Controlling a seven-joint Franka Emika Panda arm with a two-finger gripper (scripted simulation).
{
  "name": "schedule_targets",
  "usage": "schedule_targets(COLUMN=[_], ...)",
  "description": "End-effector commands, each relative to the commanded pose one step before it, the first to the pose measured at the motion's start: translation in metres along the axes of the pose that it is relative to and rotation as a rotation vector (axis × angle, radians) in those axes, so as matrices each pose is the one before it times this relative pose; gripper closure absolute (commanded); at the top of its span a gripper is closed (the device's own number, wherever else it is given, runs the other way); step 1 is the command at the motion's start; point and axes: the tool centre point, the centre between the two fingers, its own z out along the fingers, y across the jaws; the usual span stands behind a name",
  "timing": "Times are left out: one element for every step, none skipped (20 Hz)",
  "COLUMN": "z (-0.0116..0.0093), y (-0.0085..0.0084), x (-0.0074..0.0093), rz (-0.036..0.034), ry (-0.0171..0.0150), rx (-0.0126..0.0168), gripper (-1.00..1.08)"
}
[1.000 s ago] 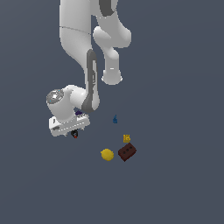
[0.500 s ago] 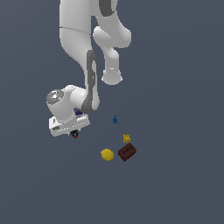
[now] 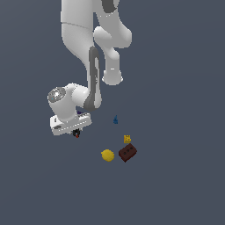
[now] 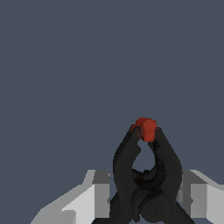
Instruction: Pick up a designated object from a clutter of objects.
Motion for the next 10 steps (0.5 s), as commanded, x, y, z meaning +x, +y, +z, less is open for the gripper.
schedule_targets(z=[-0.00848, -0.00416, -0.00457, -0.00498, -0.0054, -0.00582, -0.00624, -0.00667, -0.00711, -0.00757], y=[-0.00681, -0.00348, -0.00381, -0.00415, -0.00449, -0.00483, -0.00517, -0.00552, -0.00587, -0.00623], x=[0.00228, 0.00091, 0.001, 0.0011, 0.00119, 0.00128, 0.00137, 0.00147, 0.00156, 0.00166], rz=[-0.00064, 0.0, 0.0, 0.0, 0.0, 0.0, 0.0, 0.0, 0.0, 0.0], ry=[0.00109, 0.0, 0.0, 0.0, 0.0, 0.0, 0.0, 0.0, 0.0, 0.0], rx=[-0.00017, 0.0, 0.0, 0.0, 0.0, 0.0, 0.0, 0.0, 0.0, 0.0], gripper=[1.08, 1.08, 1.08, 1.08, 1.08, 1.08, 1.08, 1.08, 1.08, 1.08])
